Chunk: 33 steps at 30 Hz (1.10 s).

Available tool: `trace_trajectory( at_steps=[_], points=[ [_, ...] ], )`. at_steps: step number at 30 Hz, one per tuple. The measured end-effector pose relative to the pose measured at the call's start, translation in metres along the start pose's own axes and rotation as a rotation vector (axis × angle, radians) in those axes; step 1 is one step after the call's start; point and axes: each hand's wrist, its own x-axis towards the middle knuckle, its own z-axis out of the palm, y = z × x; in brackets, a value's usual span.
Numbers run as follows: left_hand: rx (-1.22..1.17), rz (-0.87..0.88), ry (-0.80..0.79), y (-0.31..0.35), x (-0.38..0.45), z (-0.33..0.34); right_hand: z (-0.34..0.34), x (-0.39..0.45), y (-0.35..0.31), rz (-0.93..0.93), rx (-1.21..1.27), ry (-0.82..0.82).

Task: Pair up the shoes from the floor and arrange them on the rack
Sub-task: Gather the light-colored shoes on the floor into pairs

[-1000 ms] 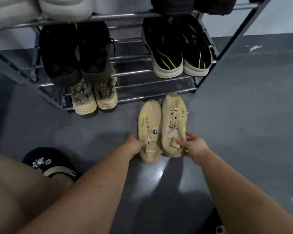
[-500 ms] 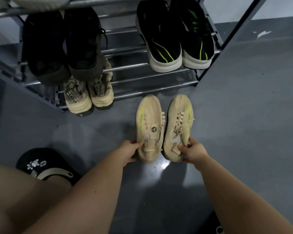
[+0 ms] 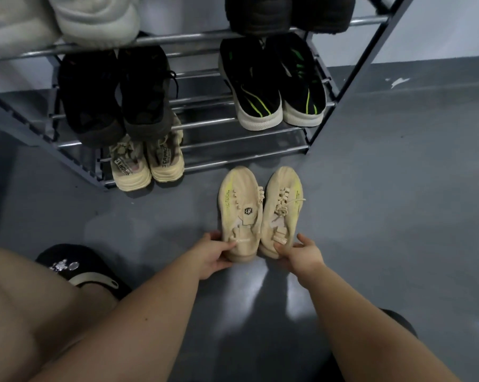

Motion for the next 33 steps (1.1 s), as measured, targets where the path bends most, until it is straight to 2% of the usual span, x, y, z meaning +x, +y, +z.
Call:
trace_trajectory(
  at_steps=[8,16,28,33],
  points=[
    [-0.056,0.052,-0.068,0.0,-0.03,0.003,-0.024,-0.019,-0.019,0.001,0.075,-0.115],
    [-0.026,0.166,-0.114,0.044,-0.043,0.013,-0.021,-0.019,-0.049,-0.054,0.127,-0.182],
    [0.061,0.151,-0.073,0.102,0.009,0.03,-0.004,0.041,-0.097,-0.115,0.103,-0.126],
    [0.016,0.193,-0.046,0.112,0.039,0.041,0.002,0.072,-0.121,-0.122,0.065,-0.129]
  ],
)
